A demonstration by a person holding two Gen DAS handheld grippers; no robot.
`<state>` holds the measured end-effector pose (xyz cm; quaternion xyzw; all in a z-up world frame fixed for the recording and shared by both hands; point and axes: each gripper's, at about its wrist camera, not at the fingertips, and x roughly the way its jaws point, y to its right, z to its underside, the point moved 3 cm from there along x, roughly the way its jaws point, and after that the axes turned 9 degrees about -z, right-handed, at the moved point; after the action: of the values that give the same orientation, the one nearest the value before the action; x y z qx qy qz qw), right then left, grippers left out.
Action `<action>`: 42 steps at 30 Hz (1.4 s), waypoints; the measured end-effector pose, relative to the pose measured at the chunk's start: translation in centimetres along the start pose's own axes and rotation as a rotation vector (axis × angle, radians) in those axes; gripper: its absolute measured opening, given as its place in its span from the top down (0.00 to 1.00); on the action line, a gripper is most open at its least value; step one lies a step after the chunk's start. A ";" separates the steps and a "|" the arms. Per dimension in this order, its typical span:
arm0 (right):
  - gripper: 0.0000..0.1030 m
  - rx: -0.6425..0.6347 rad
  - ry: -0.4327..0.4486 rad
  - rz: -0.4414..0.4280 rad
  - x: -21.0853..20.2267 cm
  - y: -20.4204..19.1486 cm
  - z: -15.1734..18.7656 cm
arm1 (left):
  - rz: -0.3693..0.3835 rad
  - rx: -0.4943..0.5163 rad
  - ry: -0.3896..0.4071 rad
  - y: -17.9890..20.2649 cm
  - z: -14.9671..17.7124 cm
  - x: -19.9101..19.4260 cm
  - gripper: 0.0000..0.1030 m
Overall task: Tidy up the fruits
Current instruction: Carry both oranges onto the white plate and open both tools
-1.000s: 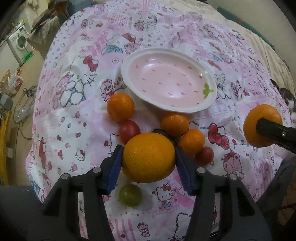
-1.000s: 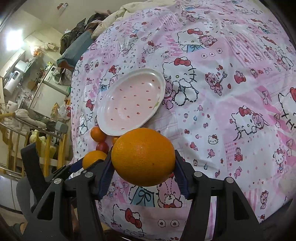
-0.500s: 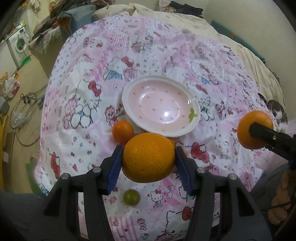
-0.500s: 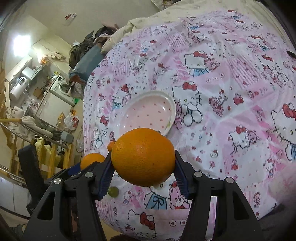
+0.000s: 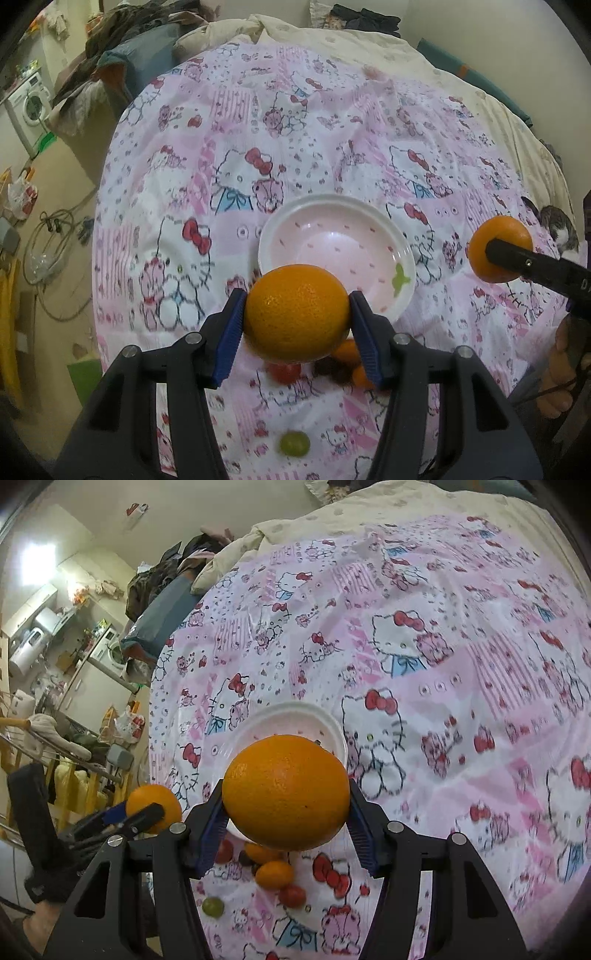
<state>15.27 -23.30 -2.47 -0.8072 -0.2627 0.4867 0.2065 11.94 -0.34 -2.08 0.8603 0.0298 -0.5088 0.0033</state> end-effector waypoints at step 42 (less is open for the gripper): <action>0.36 0.043 -0.401 -0.026 18.2 3.9 -3.8 | 0.004 0.046 -0.154 -0.3 -4.1 9.9 0.50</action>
<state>26.64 -15.20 -15.39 -0.6861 -0.2985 0.6404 0.1734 20.29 0.53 -8.80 0.8187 0.0159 -0.5739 -0.0133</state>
